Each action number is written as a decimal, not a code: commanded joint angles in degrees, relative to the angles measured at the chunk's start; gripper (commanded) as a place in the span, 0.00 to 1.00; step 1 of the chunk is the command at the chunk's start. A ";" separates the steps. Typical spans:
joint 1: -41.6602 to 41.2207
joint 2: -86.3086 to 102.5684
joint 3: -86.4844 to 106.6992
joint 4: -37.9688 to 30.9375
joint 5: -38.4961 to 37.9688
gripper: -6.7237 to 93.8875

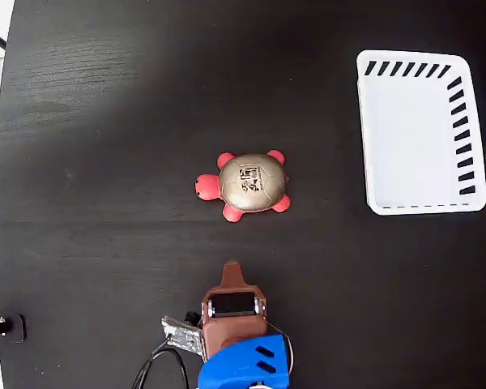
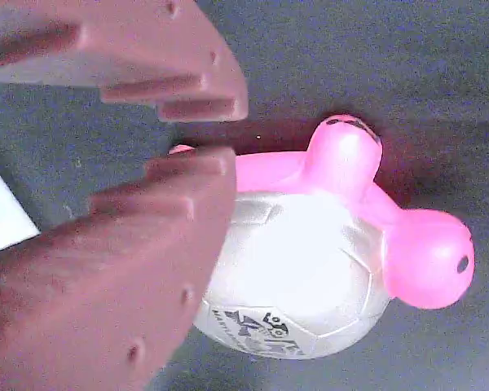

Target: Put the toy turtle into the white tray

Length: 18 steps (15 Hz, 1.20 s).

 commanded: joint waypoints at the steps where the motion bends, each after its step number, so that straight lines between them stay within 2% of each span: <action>1: 0.62 -1.41 -1.85 -1.49 -0.79 0.06; 6: 5.10 -16.96 -8.35 -9.49 -4.39 0.06; 9: 8.53 -33.84 -23.91 -9.05 -5.71 0.06; 11: 8.00 -42.45 -30.23 -8.26 -8.88 0.06; 15: 6.68 -57.66 -44.56 -2.81 -10.37 0.06; 18: 5.54 -68.73 -59.33 8.35 -10.99 0.06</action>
